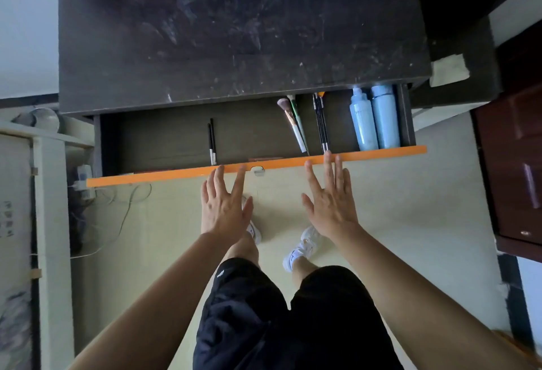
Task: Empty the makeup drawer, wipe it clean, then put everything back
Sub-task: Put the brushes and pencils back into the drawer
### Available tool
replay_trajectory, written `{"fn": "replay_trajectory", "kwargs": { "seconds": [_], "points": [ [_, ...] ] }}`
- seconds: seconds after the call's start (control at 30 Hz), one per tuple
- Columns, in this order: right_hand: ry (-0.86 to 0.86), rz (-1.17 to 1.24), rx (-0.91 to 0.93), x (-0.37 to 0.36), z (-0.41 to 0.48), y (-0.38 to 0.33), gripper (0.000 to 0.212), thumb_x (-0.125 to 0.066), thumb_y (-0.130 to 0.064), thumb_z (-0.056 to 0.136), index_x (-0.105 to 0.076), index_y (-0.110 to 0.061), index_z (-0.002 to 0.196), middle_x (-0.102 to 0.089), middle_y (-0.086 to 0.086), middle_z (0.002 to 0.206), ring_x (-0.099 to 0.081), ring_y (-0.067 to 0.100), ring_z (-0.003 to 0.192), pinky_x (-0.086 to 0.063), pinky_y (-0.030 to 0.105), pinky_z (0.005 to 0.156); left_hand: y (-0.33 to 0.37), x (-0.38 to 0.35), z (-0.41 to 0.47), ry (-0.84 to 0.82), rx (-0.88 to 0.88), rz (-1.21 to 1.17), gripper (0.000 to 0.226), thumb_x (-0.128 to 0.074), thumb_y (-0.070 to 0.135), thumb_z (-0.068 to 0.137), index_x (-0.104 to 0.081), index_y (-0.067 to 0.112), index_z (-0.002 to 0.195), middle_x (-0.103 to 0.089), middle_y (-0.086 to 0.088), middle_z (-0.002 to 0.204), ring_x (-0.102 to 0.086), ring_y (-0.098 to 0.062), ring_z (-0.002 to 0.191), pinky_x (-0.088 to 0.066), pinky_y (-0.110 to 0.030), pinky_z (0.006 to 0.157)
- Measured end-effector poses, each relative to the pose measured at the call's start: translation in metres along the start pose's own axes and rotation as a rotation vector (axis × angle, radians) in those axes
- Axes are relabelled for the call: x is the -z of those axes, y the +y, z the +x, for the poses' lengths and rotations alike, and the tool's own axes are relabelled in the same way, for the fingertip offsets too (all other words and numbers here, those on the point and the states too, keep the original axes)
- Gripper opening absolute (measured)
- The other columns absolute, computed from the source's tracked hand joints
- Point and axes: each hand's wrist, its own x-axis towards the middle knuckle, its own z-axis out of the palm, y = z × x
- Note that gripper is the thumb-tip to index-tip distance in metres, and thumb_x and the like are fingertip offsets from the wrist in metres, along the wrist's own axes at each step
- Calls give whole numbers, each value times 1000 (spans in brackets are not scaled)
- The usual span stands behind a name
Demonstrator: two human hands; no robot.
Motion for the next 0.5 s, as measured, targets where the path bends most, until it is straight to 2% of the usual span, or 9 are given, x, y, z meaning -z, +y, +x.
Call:
{"fn": "replay_trajectory", "kwargs": {
  "seconds": [0.1, 0.2, 0.3, 0.37, 0.43, 0.5],
  "points": [
    [15, 7, -30, 11, 26, -7, 81, -46, -45, 96, 2, -26, 158, 21, 19, 161, 14, 39, 149, -5, 53, 121, -1, 6, 22, -9, -40, 13, 73, -61, 38, 89, -29, 18, 152, -32, -29, 146, -32, -48, 134, -33, -56, 107],
    [58, 22, -74, 22, 52, -12, 80, -49, -45, 95, -3, -26, 158, 13, 23, 161, 5, 43, 149, -7, 53, 121, -3, 10, 50, -34, -41, 5, 75, -58, 40, 91, -24, 15, 153, -25, -27, 152, -27, -46, 139, -32, -54, 109],
    [127, 4, -103, 31, 77, -15, 77, -51, -44, 94, -12, -24, 157, -15, 25, 157, -23, 43, 142, -20, 53, 118, -4, 15, 76, -23, -30, -4, 75, -54, 41, 93, -20, 13, 154, -23, -27, 152, -21, -45, 143, -30, -52, 112],
    [178, 38, -81, 34, 92, -16, 76, -54, -40, 93, -16, -23, 157, -33, 22, 143, -40, 37, 127, -33, 49, 110, -5, 16, 90, -10, -43, -2, 76, -57, 37, 92, -22, 9, 153, -29, -29, 147, -20, -45, 143, -30, -53, 112],
    [181, 81, -9, 36, 103, -15, 75, -52, -36, 95, -12, -24, 157, -34, 20, 139, -43, 34, 123, -38, 46, 106, -7, 17, 101, -29, -44, 10, 78, -57, 38, 91, -20, 9, 152, -28, -28, 147, -14, -43, 144, -28, -52, 114],
    [153, 92, 57, 36, 112, -12, 77, -51, -31, 95, -6, -27, 157, -26, 21, 146, -35, 36, 133, -36, 48, 110, -7, 18, 112, -45, -30, 16, 80, -55, 42, 91, -16, 10, 153, -22, -25, 151, -9, -41, 146, -23, -50, 116]
  ]
}}
